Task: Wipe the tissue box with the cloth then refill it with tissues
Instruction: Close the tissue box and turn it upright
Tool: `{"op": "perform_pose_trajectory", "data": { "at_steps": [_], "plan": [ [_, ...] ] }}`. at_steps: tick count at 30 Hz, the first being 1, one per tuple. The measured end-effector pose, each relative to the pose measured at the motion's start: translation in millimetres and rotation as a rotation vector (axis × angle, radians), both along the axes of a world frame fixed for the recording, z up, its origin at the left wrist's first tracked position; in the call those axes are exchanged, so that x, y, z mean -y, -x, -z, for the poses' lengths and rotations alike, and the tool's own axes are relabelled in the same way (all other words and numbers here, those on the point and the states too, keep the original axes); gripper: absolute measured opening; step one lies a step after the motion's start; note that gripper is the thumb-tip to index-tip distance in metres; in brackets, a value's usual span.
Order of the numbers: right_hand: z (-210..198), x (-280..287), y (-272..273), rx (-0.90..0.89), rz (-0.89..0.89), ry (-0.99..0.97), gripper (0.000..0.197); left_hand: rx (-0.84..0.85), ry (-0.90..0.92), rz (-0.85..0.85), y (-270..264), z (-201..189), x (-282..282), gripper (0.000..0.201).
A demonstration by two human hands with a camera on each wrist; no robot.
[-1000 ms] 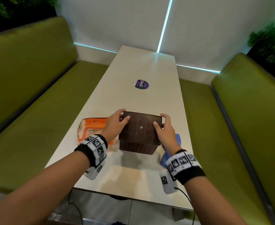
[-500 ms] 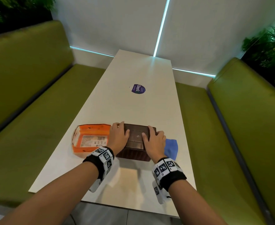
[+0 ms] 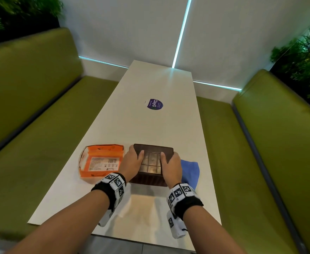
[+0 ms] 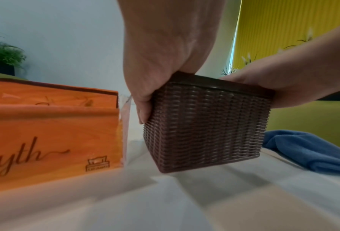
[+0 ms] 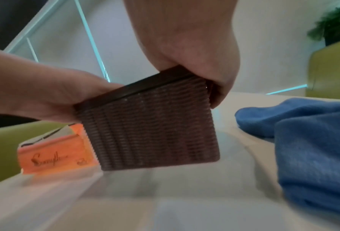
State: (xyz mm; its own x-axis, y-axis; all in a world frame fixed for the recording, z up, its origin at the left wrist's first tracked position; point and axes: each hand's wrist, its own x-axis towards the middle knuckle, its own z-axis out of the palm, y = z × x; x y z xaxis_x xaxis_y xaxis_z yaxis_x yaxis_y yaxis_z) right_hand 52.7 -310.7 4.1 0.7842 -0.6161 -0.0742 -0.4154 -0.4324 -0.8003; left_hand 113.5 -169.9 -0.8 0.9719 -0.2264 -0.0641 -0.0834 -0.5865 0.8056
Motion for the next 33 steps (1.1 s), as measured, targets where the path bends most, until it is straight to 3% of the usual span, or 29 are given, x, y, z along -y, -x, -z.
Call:
{"op": "perform_pose_trajectory", "data": {
  "at_steps": [6, 11, 16, 24, 29, 33],
  "plan": [
    [-10, 11, 2, -0.025, -0.111, -0.275, 0.053, -0.033, -0.044, 0.007, -7, 2, 3, 0.052],
    [-1, 18, 0, -0.053, -0.083, -0.375, 0.06, -0.088, -0.029, -0.013, -9, 5, 3, 0.056],
    [0, 20, 2, -0.104, -0.079, -0.458, 0.039, -0.134, 0.034, -0.02, -8, 4, 1, 0.057],
    [-2, 21, 5, -0.11, -0.097, -0.695, 0.059, -0.233, 0.127, 0.0, -7, 0, -5, 0.055],
    [-8, 18, 10, -0.075, -0.099, -0.819, 0.056, -0.348, 0.208, -0.025, -6, -1, -7, 0.052],
    [-18, 20, 21, -0.026, -0.105, -0.936, 0.049, -0.347, 0.307, -0.003, 10, -11, -10, 0.048]
  ]
}}
